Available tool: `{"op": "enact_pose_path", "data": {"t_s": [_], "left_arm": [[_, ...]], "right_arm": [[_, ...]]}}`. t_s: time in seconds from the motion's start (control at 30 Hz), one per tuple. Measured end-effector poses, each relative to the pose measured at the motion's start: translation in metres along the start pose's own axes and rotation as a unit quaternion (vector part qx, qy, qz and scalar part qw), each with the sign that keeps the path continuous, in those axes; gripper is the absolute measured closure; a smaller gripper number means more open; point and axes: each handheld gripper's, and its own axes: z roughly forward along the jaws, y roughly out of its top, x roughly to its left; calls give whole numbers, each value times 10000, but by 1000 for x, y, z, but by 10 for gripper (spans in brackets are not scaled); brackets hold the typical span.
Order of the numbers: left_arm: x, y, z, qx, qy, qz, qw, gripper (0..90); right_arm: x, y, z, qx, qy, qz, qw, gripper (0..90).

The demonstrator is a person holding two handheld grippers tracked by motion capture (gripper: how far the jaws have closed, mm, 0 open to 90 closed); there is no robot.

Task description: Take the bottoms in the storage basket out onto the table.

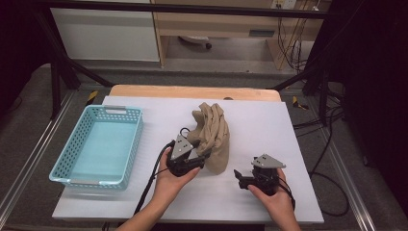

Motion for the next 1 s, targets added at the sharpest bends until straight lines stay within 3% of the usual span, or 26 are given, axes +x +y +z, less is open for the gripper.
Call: {"op": "enact_pose_path", "data": {"t_s": [0.6,1.0], "left_arm": [[22,-18,-23,43,205,-115,9997,239],[32,-21,-40,86,375,-91,9992,215]], "right_arm": [[3,0,2,48,29,-30,10000,122],[5,0,3,70,64,-50,9999,120]]}}
